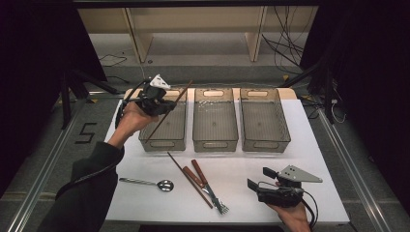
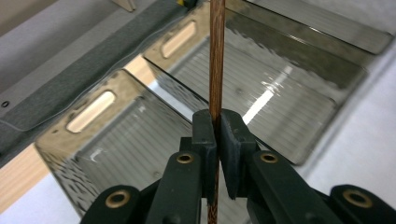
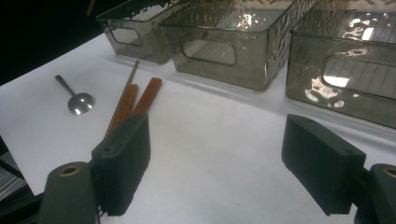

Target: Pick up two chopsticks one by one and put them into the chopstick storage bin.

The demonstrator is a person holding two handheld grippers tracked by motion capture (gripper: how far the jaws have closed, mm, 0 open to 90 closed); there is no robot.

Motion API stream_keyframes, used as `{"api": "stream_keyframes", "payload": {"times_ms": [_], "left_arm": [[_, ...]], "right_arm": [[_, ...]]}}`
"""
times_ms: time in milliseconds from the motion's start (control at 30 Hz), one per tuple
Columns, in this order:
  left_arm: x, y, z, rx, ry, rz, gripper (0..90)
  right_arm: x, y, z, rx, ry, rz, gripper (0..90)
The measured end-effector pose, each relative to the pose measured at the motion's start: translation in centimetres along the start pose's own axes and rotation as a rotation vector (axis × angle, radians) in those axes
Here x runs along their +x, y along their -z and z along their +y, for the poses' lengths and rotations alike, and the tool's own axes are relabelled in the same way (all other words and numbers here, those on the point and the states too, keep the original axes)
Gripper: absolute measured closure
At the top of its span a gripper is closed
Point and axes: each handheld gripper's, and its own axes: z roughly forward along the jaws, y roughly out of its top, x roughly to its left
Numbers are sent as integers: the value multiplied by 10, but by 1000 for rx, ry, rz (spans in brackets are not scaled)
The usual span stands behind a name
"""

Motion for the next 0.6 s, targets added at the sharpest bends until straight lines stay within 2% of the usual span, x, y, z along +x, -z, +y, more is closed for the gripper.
{"api": "stream_keyframes", "payload": {"times_ms": [233,433,567,600], "left_arm": [[23,-12,-2,-17,69,54,842],[38,-22,-12,-30,132,97,841],[45,-31,-21,-28,180,106,841],[47,-33,-23,-21,182,108,841]], "right_arm": [[0,0,0,-2,-2,2,246],[-1,0,0,0,-2,3,246],[0,0,0,-1,-3,3,246],[0,0,0,0,-3,4,246]]}}
